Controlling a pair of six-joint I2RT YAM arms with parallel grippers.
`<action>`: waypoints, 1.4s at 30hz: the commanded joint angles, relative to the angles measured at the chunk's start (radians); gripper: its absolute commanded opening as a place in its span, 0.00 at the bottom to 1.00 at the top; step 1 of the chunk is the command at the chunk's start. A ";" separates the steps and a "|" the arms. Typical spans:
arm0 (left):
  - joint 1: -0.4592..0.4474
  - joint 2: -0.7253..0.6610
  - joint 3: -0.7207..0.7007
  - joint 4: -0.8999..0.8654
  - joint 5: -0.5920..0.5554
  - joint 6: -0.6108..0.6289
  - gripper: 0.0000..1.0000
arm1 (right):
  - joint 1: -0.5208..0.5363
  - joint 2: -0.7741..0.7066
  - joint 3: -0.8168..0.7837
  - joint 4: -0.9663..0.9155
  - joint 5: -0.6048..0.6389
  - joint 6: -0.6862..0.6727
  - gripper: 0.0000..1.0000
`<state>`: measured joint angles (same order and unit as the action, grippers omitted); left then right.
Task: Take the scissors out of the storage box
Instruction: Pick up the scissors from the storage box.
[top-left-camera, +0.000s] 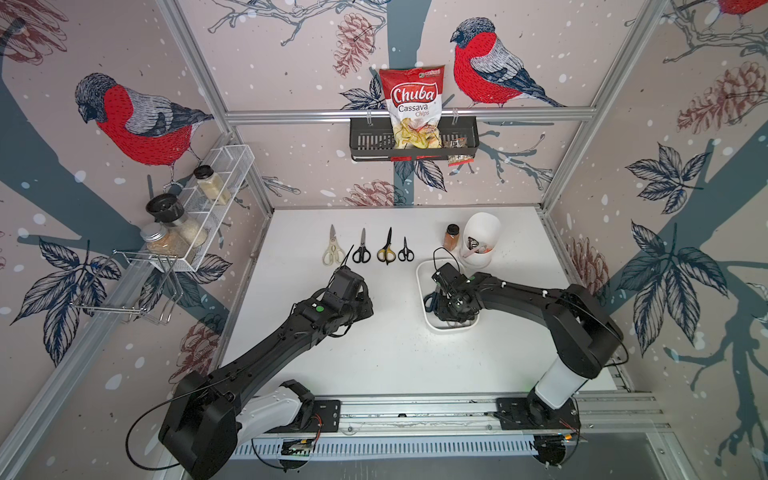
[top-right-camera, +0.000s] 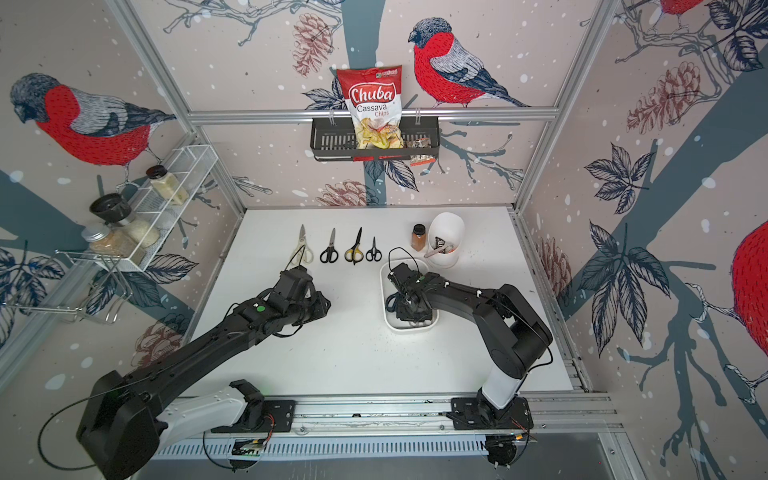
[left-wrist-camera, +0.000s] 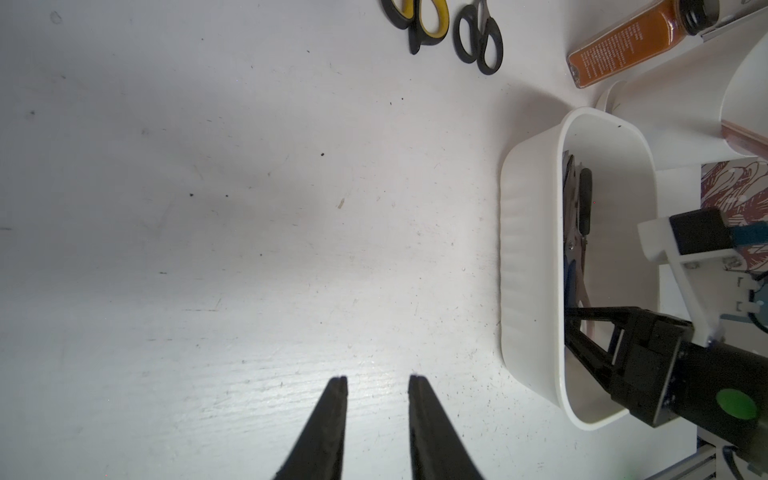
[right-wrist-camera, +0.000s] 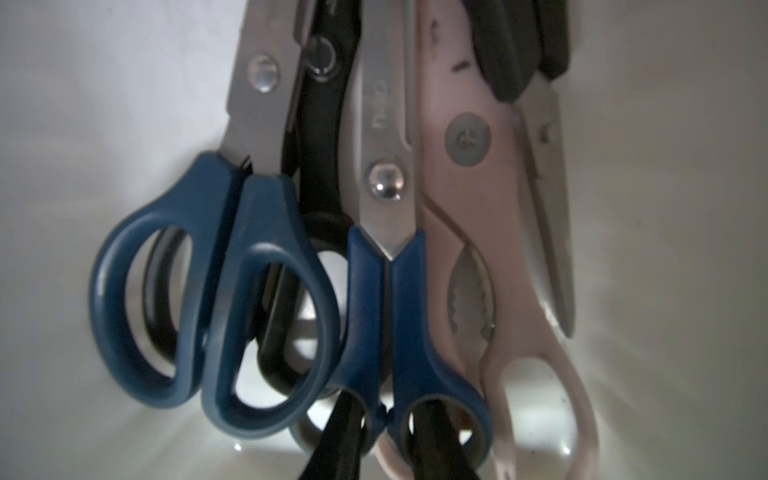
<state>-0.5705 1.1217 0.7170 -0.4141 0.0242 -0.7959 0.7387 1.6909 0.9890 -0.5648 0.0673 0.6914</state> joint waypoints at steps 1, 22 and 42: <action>0.008 -0.006 -0.008 0.000 0.006 0.002 0.31 | -0.001 -0.029 0.008 -0.057 0.067 0.013 0.17; 0.108 -0.039 -0.100 0.090 0.090 0.000 0.31 | 0.006 -0.140 0.081 -0.140 0.031 0.005 0.13; 0.594 -0.136 -0.162 0.020 0.312 0.160 0.31 | 0.270 0.135 0.456 0.020 -0.054 0.077 0.13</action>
<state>-0.0158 0.9840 0.5495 -0.3569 0.2977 -0.6968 0.9668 1.7515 1.3685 -0.6292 0.0444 0.7395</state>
